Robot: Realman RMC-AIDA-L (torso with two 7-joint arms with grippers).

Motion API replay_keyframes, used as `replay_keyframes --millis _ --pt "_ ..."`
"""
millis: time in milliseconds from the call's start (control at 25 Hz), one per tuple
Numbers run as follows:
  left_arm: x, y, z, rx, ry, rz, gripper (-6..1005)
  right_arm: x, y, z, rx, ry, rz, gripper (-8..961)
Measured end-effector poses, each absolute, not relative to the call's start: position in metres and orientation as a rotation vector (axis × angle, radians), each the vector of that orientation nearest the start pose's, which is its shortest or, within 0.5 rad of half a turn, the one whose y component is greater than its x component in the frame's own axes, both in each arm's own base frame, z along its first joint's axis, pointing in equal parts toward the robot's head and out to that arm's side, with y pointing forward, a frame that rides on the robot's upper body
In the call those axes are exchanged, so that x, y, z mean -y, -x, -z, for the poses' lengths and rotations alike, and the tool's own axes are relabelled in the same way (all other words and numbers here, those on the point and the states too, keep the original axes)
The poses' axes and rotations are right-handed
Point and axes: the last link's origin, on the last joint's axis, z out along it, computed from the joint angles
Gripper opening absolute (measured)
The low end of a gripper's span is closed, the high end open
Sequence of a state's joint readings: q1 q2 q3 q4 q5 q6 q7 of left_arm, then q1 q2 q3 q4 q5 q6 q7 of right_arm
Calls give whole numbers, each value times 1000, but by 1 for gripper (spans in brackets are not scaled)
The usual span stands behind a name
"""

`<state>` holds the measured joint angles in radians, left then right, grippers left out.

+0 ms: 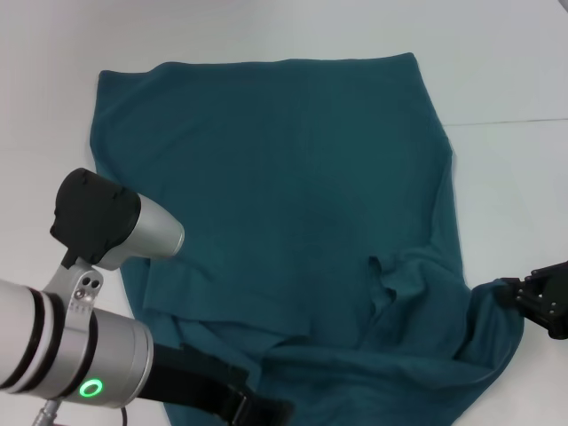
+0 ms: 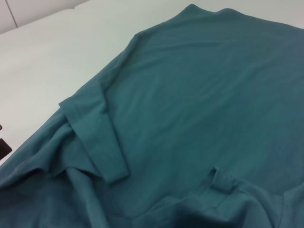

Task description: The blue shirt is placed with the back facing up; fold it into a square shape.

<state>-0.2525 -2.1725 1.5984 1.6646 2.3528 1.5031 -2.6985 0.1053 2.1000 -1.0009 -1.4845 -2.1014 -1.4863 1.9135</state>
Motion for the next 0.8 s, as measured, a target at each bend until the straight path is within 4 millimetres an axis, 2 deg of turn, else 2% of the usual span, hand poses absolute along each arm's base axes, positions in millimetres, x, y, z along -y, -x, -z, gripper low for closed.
replay_keyframes --millis 160,800 --pt "-273 155 42 1133 2712 -94 730 -278 -279 -74 -795 2503 -169 75" --pt "-279 164 62 1119 2691 -110 731 -278 -281 -74 -806 2501 -170 76"
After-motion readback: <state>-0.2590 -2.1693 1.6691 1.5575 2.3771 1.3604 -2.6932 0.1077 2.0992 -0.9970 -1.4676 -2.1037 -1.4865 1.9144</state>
